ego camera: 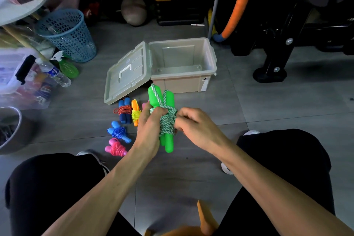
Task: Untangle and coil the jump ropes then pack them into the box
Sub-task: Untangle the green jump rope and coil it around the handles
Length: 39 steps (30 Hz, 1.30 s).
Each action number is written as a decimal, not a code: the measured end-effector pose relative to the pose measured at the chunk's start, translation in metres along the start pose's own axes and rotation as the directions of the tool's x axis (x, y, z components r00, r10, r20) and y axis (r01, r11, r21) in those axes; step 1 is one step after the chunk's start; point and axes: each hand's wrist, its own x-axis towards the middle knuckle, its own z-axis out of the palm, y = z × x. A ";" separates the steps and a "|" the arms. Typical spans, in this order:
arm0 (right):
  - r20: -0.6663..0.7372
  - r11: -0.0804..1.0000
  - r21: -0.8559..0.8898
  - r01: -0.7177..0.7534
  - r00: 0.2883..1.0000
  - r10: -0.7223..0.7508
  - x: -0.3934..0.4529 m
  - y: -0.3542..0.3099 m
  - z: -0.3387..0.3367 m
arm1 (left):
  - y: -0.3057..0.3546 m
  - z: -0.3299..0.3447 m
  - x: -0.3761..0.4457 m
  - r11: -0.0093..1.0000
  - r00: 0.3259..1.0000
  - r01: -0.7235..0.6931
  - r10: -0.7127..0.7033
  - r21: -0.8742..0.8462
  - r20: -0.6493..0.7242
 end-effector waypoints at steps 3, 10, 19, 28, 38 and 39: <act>-0.017 0.990 -0.137 -0.029 0.999 0.027 0.004 0.005 0.001 | 0.001 -0.004 0.001 0.996 0.995 0.043 -0.036 -0.078 0.090; 0.032 0.957 -0.262 0.126 0.992 -0.122 0.007 0.010 0.006 | -0.006 -0.001 -0.003 0.998 0.998 0.061 -0.061 -0.011 0.028; 0.009 0.957 -0.290 0.015 1.000 -0.013 0.005 0.016 0.019 | -0.005 -0.009 0.010 1.000 0.995 0.014 -0.014 -0.003 -0.101; -0.044 0.870 -0.475 0.130 0.984 -0.172 0.009 0.019 0.022 | -0.007 -0.014 0.001 0.996 0.994 0.089 -0.089 -0.001 0.069; 0.016 0.999 -0.015 0.045 0.999 -0.045 0.013 0.013 0.030 | -0.009 -0.020 0.002 0.916 0.982 -0.167 0.186 0.365 -0.016; 0.026 0.999 0.045 0.025 0.999 -0.026 0.013 0.011 0.029 | -0.009 -0.021 0.003 0.872 0.965 -0.240 0.262 0.427 0.008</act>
